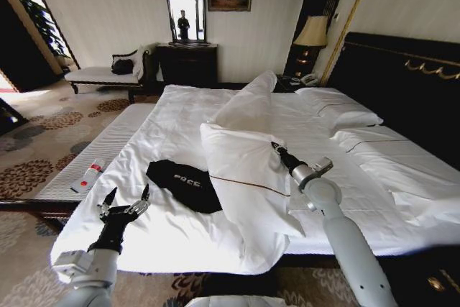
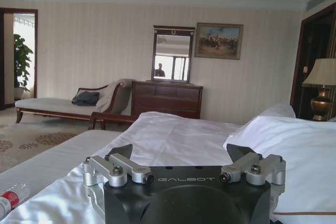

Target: Fold the clothes on the bed.

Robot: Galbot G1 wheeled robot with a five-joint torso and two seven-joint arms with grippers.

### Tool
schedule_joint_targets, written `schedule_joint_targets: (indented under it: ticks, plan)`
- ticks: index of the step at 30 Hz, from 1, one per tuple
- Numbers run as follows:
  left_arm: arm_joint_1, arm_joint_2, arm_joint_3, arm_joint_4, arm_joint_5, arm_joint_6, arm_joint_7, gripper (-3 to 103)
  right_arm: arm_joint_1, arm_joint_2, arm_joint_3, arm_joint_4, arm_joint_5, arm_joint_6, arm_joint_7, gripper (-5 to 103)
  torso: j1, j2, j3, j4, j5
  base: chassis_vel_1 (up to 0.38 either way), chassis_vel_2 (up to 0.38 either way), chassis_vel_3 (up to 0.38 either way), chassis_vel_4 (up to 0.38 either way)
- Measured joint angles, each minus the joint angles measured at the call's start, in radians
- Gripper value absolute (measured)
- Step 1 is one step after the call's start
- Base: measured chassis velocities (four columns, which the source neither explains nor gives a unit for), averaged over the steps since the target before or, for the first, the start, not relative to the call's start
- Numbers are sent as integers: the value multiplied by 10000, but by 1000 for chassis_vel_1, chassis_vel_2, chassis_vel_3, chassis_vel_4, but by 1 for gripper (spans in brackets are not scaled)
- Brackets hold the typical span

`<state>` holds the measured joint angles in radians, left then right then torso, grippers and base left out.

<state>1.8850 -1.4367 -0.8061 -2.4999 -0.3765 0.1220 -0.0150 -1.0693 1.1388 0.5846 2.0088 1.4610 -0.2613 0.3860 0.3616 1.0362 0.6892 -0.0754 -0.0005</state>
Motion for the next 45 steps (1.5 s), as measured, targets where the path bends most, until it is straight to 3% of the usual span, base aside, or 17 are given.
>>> schedule_joint_targets:
  ticks: [8, 33, 38, 41, 45]
  plan:
    - [31, 11, -6, 0, -60, -91, -2, 100, -1312, 396, 1560, 1026, -277, 324, -114, 3, -1, 1, 0, -1, 1, 0, 0, 0, 0]
    - [-901, 317, 347, 0, -654, 25, -25, 100, -4236, 1217, 6374, 1811, -228, 854, 338, 3, 0, 1, 0, -3, 0, 0, 0, 0, 0]
    - [-1107, 462, 472, 0, -748, 40, -28, 100, -4656, 1444, 6892, 1946, -332, 880, 388, 3, -1, 1, 0, -7, 0, 0, 0, 0, 0]
    - [-1241, 607, 459, 0, -890, 53, -38, 100, -4872, 1727, 7166, 2074, -423, 913, 405, 3, -1, 1, 1, 4, -1, 0, 0, 0, 0]
    - [-1423, 877, 433, -1, -1128, 75, -53, 100, -5259, 2169, 7455, 2273, -484, 1048, 490, 3, 0, 0, 1, -3, -2, 0, 0, 0, 0]
